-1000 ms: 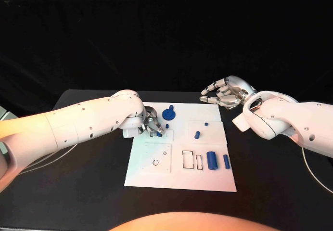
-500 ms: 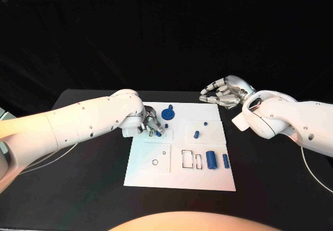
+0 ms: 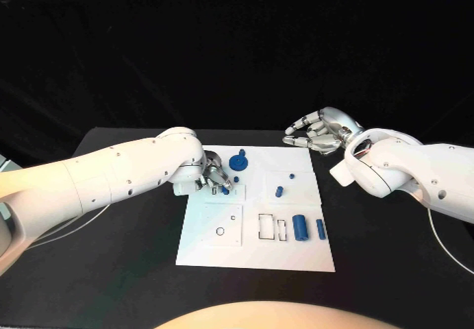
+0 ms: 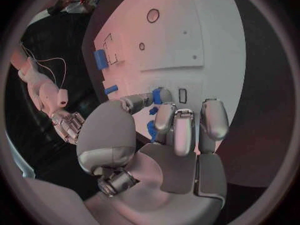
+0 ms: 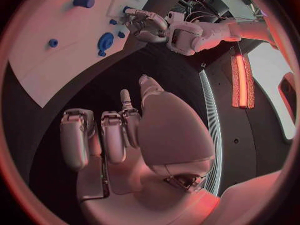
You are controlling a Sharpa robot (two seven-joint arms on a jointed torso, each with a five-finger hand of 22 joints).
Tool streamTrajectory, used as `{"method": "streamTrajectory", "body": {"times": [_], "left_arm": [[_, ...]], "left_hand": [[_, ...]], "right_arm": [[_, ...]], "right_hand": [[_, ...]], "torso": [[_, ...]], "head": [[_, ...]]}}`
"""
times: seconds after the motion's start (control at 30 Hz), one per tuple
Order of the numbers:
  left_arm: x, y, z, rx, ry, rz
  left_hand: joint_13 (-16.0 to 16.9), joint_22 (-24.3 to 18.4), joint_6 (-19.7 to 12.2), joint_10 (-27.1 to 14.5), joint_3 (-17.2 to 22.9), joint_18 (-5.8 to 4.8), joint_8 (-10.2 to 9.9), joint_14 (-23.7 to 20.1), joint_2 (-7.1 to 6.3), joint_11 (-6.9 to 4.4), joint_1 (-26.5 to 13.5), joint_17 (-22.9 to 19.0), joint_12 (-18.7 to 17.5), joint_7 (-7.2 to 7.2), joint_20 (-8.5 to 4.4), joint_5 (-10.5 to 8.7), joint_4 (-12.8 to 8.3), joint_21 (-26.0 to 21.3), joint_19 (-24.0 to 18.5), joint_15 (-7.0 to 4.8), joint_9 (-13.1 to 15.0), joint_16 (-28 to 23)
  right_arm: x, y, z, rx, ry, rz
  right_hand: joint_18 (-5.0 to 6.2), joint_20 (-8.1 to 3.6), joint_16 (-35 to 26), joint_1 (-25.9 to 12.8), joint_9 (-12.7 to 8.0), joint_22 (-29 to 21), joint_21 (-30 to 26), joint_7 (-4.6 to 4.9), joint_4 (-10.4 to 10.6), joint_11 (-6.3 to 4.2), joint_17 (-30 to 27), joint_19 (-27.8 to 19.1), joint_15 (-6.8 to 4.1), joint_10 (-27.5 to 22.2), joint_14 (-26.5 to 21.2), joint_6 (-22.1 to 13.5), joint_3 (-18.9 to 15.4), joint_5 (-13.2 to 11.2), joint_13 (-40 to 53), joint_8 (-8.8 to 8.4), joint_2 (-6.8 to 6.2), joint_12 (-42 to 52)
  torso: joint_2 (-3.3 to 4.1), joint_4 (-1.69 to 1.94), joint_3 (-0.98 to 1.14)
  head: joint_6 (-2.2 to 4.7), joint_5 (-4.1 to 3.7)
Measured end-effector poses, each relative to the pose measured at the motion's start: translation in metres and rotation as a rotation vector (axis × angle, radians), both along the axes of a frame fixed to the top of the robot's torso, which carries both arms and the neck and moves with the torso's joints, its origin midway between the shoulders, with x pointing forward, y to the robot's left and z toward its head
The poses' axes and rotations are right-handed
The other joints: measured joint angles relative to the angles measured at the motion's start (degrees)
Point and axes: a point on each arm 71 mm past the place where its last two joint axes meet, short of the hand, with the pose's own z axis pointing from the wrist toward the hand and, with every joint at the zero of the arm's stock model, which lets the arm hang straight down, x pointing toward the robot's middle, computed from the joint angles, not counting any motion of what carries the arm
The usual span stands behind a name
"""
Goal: Assemble the parts on the task board
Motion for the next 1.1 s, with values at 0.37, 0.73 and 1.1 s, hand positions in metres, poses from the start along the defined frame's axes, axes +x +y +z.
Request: {"method": "streamTrajectory", "body": {"times": [0.37, 0.73, 1.1], "left_arm": [[-0.0002, -0.0003, -0.0004, 0.002, 0.001, -0.001], [-0.0009, -0.0002, -0.0015, 0.010, 0.006, -0.007], [-0.0008, -0.0001, -0.0019, 0.014, 0.005, -0.008]], "left_hand": [[0.0, 0.0, 0.4, 0.0, -0.9, 0.00, -0.2, 0.2, -0.08, 0.00, -0.1, 0.0, 0.0, -0.25, 0.00, -0.03, -0.2, 0.0, 0.0, -0.21, 0.0, 0.0], [0.0, 0.1, 1.3, 0.0, -8.2, 0.01, -1.0, 0.2, -1.47, 0.00, -1.9, 0.0, 0.0, -0.92, 0.00, -0.22, 3.2, 0.0, 0.0, -0.21, 0.2, 0.0], [0.1, 0.1, 1.5, 0.0, -12.2, 0.00, -1.4, 0.2, -1.50, 0.00, -2.3, 0.0, 0.0, -0.72, 0.00, -0.22, 5.7, 0.0, 0.0, -0.20, 0.3, 0.0]], "right_arm": [[-0.0002, -0.0007, 0.0000, 0.000, 0.001, -0.001], [-0.0002, -0.0012, 0.0000, -0.001, 0.001, -0.002], [-0.0003, -0.0016, 0.0002, 0.000, -0.002, -0.002]], "right_hand": [[0.00, 0.00, 0.0, 0.0, 0.0, 0.0, 0.0, 0.00, 0.0, 0.00, 0.0, 0.0, 0.00, 0.0, 0.0, 0.0, 0.0, 0.0, 0.0, 0.00, 0.00, 0.0], [0.88, 0.00, 0.0, 0.0, 0.0, 0.0, -0.2, 0.00, 0.0, 0.00, 0.0, 0.0, 0.00, 0.0, 0.0, 0.0, 0.0, 0.0, 0.0, 0.01, -0.01, 0.0], [0.88, 0.00, 0.0, -1.5, 0.1, 0.0, -0.2, -0.13, 0.0, 0.00, 0.0, 0.0, 0.00, 0.0, 0.0, -0.1, -0.3, 0.4, 0.0, 0.43, -1.51, 0.0]], "torso": [[-0.02, 0.03, 0.03], [-0.03, 0.04, 0.01], [-0.05, 0.05, 0.00]], "head": [[-0.09, -0.18], [-0.14, -0.28], [-0.03, -0.29]]}}
